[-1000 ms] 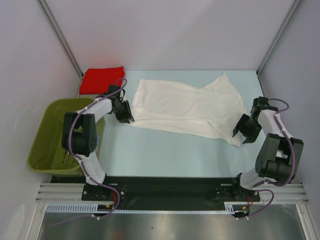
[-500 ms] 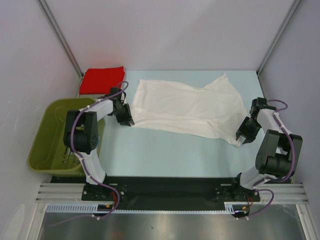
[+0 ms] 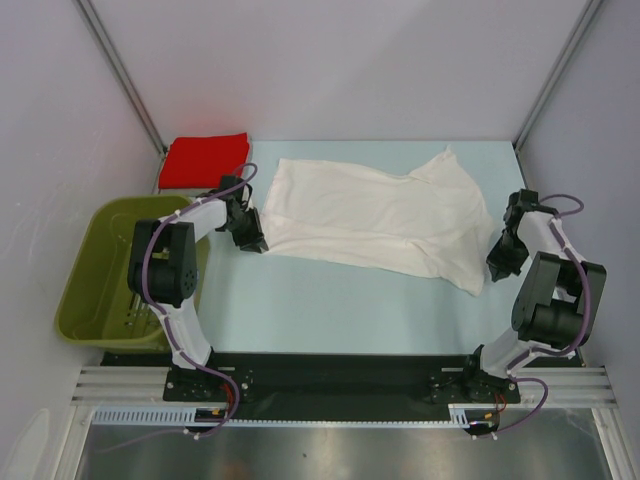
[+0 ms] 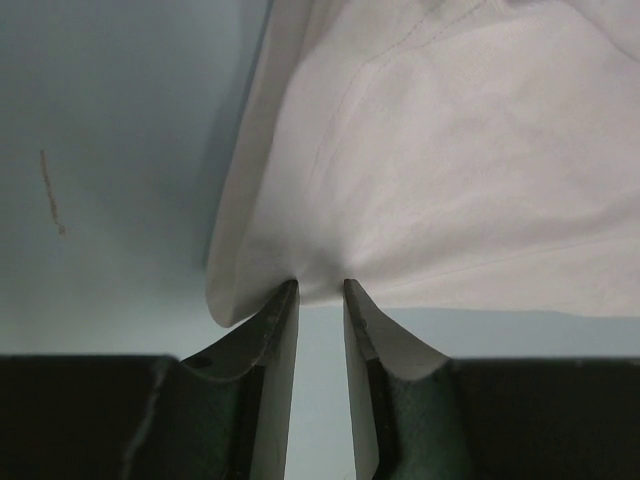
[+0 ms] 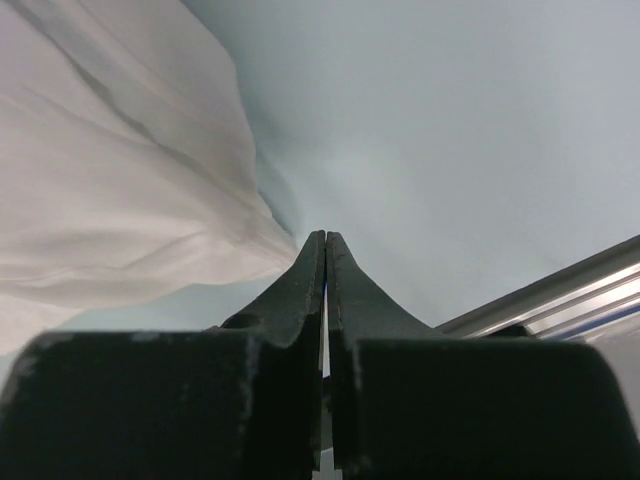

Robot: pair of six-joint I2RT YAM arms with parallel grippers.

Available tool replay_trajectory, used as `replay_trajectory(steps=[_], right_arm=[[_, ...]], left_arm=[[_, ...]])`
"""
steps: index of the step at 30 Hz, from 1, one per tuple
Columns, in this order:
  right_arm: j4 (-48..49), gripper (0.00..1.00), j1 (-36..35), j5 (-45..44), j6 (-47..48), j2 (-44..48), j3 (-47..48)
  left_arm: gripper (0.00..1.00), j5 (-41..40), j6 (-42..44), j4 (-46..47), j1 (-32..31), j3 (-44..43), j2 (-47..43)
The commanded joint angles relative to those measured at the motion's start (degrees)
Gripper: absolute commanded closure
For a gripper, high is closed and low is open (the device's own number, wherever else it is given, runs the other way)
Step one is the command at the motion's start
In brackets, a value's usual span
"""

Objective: Fold and stack the t-shirts
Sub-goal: Fold the tshirt

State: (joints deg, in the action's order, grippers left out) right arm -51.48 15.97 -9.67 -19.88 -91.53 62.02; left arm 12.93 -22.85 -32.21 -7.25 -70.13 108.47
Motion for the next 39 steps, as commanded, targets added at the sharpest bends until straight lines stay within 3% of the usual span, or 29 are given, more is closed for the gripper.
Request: replay_trajectory(steps=[1, 5, 9, 12, 16, 26, 28, 30, 39], right_arm=[[0.42, 1.00, -0.50, -6.22, 0.19, -1.11, 6.17], [-4.39, 1.00, -0.50, -3.18, 0.81, -2.43, 9.17], [-6.43, 0.66, 0.03, 6.49, 1.85, 1.78, 5.05], [-3.99, 0.54, -0.15, 10.01, 3.09, 2.84, 0.84], [0.76, 0.51, 0.99, 12.65, 3.27, 3.11, -3.12], [7.89, 0.71, 1.79, 9.93, 2.48, -1.99, -3.40], [7.98, 0.82, 1.79, 10.11, 2.56, -2.52, -2.70], [7.80, 0.99, 1.79, 9.76, 2.65, -1.99, -1.99], [-4.85, 1.00, 2.05, -8.60, -1.04, 0.91, 2.32]], left_arm=[[0.70, -1.24, 1.32, 0.57, 0.04, -0.89, 1.13], [0.71, -1.06, 1.23, 0.48, 0.04, -0.98, 0.87], [0.71, -1.24, 1.14, 0.56, 0.04, -0.80, 0.26], [0.71, -0.71, 0.70, 0.91, 0.04, -0.80, 0.34], [0.71, -0.10, 0.44, 1.09, 0.04, -1.24, 0.96], [0.71, -0.53, 0.79, 0.74, 0.13, -1.50, 1.93], [0.71, -0.62, 0.88, 0.57, 0.13, -1.50, 2.28], [0.71, -0.62, 0.88, 0.65, 0.13, -1.50, 2.28], [0.71, -1.77, 1.14, 0.13, 0.21, -0.71, 2.19]])
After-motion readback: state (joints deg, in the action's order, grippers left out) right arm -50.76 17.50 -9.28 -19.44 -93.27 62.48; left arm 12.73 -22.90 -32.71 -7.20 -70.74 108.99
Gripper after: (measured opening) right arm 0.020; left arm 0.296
